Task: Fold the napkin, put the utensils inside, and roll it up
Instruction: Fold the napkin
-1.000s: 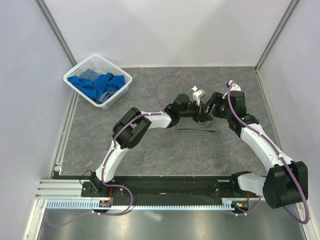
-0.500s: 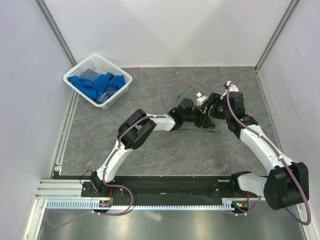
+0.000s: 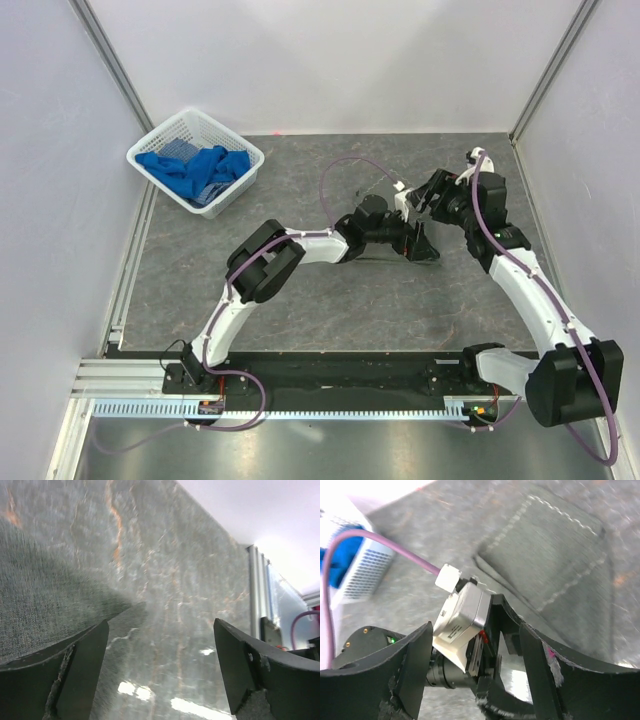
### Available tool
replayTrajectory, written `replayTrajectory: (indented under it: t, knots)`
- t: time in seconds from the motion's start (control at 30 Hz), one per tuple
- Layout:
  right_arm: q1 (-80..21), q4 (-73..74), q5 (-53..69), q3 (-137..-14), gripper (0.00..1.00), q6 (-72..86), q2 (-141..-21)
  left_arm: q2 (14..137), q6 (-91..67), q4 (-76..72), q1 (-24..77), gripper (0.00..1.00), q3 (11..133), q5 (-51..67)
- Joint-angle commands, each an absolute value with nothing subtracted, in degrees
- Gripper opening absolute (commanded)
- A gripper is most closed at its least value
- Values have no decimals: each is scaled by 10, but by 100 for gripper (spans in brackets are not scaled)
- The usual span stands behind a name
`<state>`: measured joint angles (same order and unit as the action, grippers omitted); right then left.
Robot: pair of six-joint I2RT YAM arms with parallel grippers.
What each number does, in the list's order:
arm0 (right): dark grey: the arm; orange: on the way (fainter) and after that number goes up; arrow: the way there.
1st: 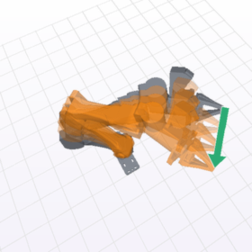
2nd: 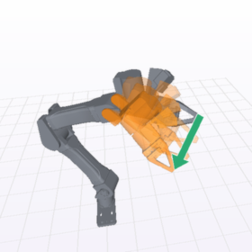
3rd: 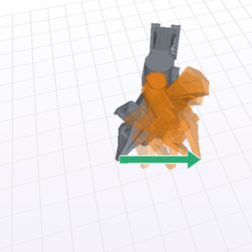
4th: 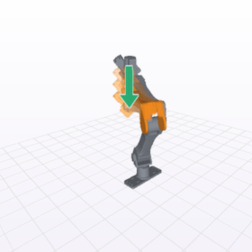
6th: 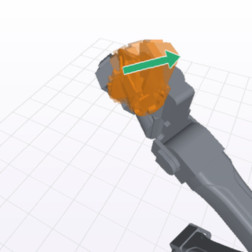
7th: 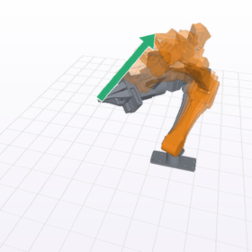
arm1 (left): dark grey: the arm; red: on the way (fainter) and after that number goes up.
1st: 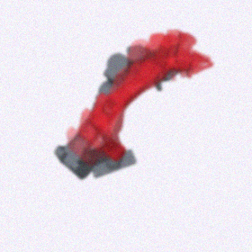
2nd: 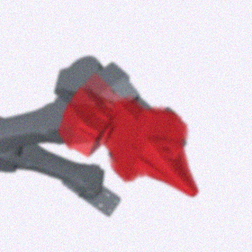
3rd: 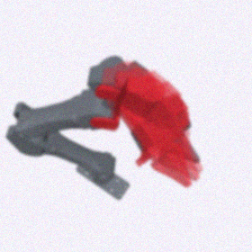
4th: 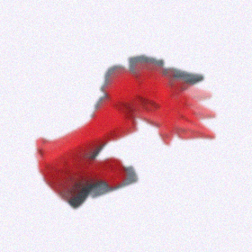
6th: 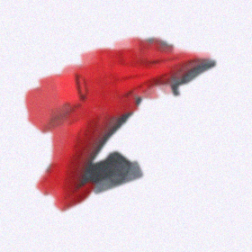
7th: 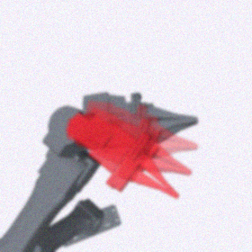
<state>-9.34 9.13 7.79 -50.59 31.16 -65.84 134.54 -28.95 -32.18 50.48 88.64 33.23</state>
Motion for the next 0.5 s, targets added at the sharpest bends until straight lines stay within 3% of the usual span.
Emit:
replayTrajectory:
  t: [0.0, 0.47]
  knots:
    - [-61, 87, 101, -542, 77, 318, -641, 1247, -279, -377, 503, 93, 861, 319]
    - [52, 98, 187, -484, 79, 296, -767, 1028, -345, -295, 388, 96, 566, 167]
